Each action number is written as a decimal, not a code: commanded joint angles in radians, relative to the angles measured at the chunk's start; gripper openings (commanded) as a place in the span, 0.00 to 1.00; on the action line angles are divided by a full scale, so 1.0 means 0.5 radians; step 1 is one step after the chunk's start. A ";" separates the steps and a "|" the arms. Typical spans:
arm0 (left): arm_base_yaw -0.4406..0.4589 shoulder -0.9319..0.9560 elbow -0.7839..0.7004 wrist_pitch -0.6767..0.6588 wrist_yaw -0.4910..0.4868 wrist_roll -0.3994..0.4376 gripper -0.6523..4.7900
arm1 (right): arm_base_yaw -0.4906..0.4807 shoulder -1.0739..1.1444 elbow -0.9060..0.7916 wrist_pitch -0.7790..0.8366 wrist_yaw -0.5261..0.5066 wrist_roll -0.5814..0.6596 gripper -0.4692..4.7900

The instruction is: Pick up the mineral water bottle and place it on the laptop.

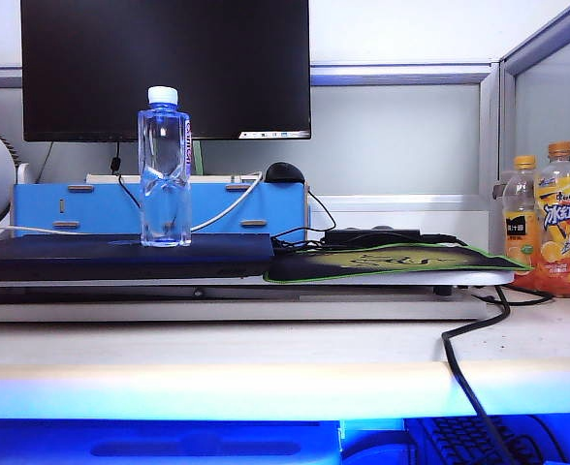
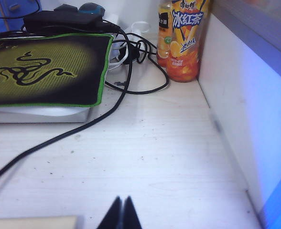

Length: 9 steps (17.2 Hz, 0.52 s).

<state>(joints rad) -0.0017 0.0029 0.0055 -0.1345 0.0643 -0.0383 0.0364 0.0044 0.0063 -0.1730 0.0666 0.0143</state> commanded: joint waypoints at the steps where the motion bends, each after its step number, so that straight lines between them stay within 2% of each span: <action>1: 0.001 -0.004 0.003 0.016 0.006 0.002 0.12 | -0.001 0.001 -0.003 -0.001 0.004 0.006 0.08; 9: 0.001 -0.004 0.003 0.016 0.006 0.002 0.12 | 0.001 0.001 -0.003 0.009 0.004 0.008 0.08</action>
<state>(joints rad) -0.0017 0.0029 0.0055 -0.1345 0.0643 -0.0383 0.0368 0.0044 0.0063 -0.1726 0.0662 0.0154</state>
